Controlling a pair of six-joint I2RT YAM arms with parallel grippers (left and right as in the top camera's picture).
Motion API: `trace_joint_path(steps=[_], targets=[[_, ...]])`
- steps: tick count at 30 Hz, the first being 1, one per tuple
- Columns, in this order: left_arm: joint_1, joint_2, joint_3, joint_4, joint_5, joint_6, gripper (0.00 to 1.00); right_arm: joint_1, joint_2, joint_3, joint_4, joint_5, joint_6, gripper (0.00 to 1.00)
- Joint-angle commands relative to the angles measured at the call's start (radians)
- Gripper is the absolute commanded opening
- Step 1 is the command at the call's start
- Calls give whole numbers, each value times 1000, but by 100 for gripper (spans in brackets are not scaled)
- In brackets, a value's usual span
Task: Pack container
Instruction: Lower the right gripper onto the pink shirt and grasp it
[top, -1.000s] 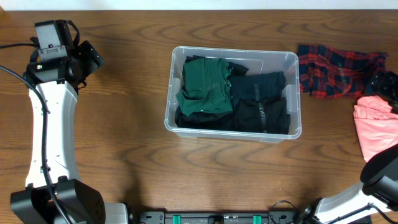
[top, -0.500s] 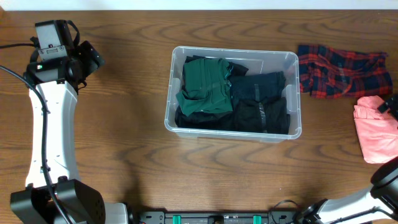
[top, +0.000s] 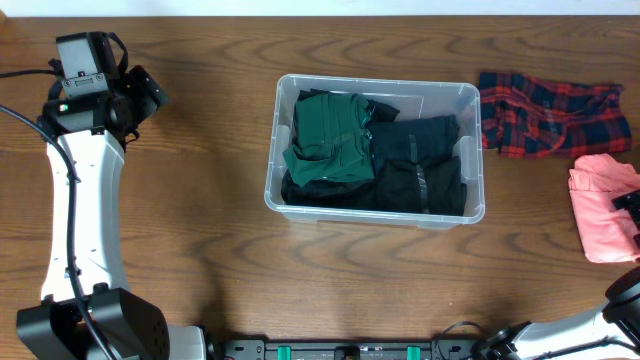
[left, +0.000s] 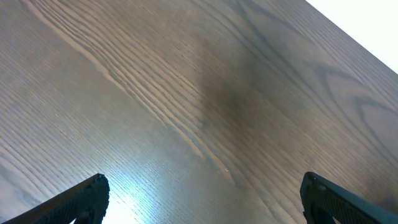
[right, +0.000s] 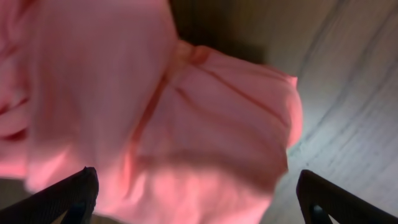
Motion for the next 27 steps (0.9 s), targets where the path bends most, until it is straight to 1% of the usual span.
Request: trace_joint_path(steps=[1, 10, 18, 20, 24, 27], targets=[[3, 0, 8, -2, -16, 1, 98, -8, 4, -50, 48, -4, 38, 99], [3, 0, 8, -2, -16, 1, 98, 12, 7, -127, 143, -4, 64, 99], [3, 0, 8, -2, -16, 1, 98, 51, 44, -140, 163, -3, 64, 99], [3, 0, 8, -2, -16, 1, 98, 61, 57, -140, 163, -3, 64, 93], [3, 0, 8, -2, -16, 1, 98, 77, 60, -140, 164, -3, 63, 72], [3, 0, 8, -2, -16, 1, 98, 77, 60, -140, 162, -4, 63, 65]])
